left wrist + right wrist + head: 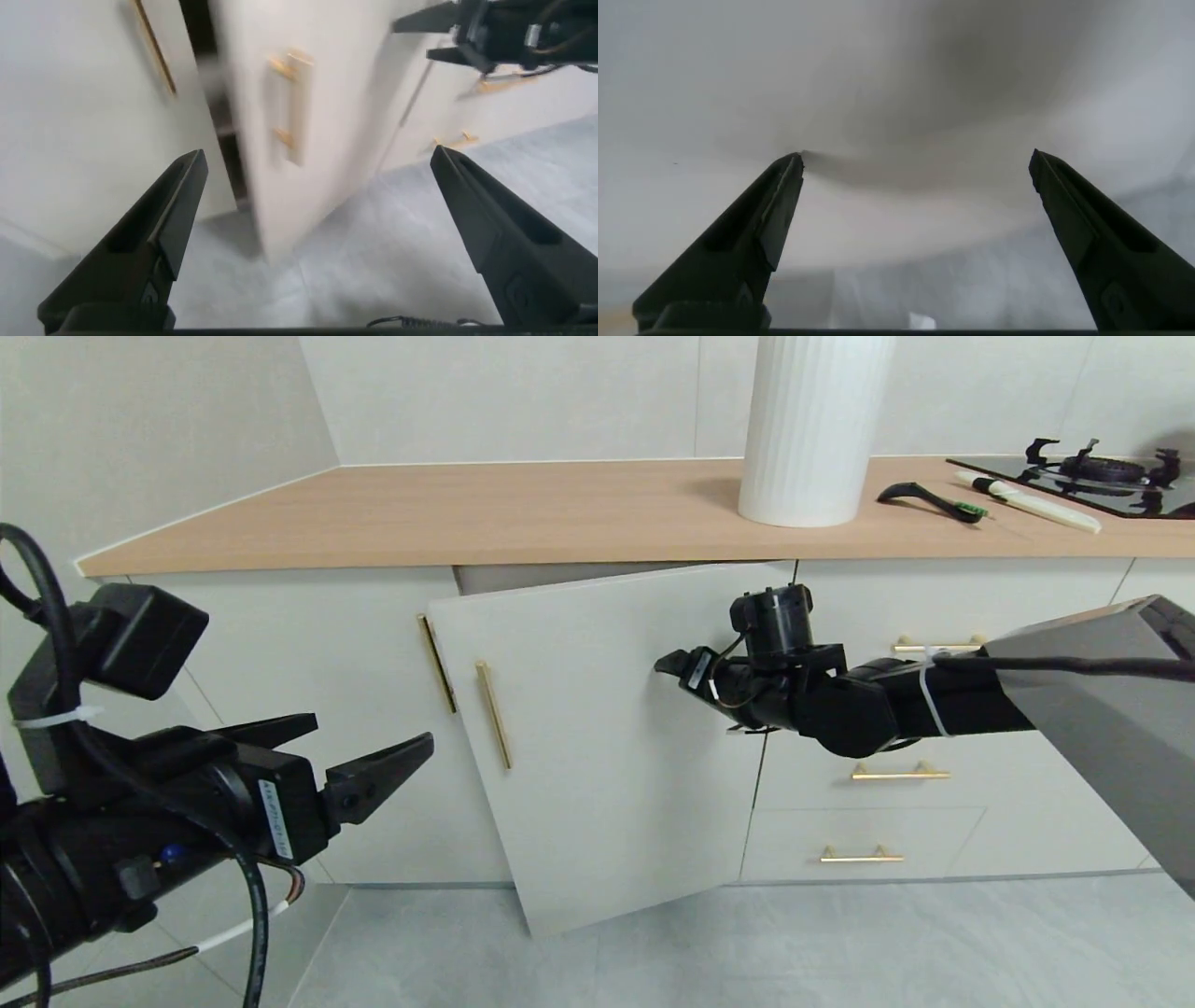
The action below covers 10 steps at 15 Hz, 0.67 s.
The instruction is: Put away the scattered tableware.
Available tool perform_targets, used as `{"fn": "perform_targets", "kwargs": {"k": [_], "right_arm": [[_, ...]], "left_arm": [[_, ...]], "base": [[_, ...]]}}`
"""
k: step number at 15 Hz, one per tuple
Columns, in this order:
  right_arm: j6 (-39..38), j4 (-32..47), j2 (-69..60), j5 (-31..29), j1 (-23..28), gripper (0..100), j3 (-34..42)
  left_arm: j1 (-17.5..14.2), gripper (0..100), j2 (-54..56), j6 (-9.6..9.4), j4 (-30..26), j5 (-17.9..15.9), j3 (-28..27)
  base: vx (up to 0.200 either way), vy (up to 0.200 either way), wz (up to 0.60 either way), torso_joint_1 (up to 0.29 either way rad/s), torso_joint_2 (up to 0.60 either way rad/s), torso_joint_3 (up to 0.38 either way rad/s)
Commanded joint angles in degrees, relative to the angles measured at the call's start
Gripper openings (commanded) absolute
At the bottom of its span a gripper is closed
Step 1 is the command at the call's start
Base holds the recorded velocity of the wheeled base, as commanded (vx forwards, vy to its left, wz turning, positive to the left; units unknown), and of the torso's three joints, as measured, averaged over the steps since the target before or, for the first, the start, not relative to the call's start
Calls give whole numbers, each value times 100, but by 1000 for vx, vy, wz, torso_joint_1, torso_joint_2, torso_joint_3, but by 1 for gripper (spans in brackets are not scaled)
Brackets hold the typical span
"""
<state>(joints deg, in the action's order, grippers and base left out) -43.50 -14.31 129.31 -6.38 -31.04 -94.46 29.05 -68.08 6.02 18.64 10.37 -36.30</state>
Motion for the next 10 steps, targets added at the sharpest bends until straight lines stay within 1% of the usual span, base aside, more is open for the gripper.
{"fn": "perform_targets", "kwargs": {"k": [1,3,4,10], "right_arm": [[-45,25,165,-180,1,100,-248],[-36,34,359,-707,36,100,-635],[-36,34,394,-839,71,100,-740],[-36,43,482,-883,423,100,-1074]], "left_arm": [[4,100,85,4,8,0,0],[4,100,85,4,8,0,0],[4,100,85,4,8,0,0],[4,100,85,4,-1,0,9]], "base": [[0,0,0,0,0,0],[0,0,0,0,0,0],[0,0,0,0,0,0],[0,0,0,0,0,0]]}}
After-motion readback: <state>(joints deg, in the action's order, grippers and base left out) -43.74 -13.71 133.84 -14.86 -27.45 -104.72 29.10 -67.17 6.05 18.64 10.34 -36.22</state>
